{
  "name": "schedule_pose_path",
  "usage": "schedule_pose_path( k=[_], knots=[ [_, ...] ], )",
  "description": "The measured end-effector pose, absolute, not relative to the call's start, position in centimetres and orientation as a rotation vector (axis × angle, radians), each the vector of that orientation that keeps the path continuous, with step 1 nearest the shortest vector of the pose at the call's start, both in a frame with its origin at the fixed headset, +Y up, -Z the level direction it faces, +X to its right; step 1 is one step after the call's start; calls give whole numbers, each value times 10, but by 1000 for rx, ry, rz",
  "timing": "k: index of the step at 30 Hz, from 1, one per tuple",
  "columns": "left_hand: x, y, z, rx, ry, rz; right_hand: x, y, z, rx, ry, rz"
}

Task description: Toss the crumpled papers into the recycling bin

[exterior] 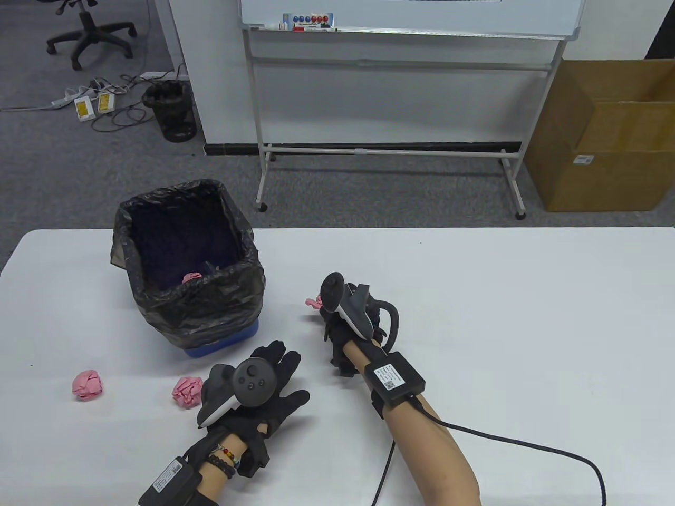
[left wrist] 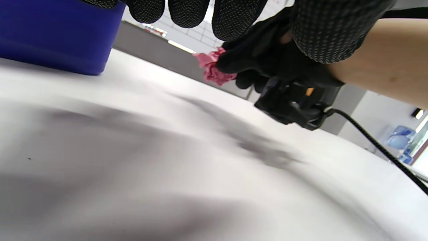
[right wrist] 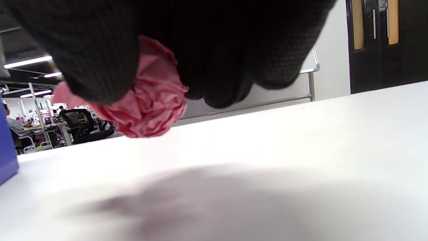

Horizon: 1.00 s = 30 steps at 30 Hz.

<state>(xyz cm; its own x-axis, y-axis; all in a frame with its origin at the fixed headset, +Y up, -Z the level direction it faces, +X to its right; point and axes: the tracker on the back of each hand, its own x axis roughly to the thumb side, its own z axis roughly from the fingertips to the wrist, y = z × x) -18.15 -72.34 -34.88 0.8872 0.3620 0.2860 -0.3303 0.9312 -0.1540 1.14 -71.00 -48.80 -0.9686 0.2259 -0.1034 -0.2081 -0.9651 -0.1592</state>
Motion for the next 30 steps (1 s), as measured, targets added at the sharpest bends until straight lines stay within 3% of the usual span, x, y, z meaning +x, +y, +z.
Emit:
schedule_pose_path(
  k=[10, 18, 30],
  knots=[
    [-177, -724, -347, -100, -344, 361, 57, -679, -431, -181, -231, 2860],
    [-179, -722, -347, -109, -355, 431, 71, -668, -392, -139, -194, 2848],
    [-184, -740, -358, -315, -323, 967, 52, -680, -331, 125, -8, 2756]
  ],
)
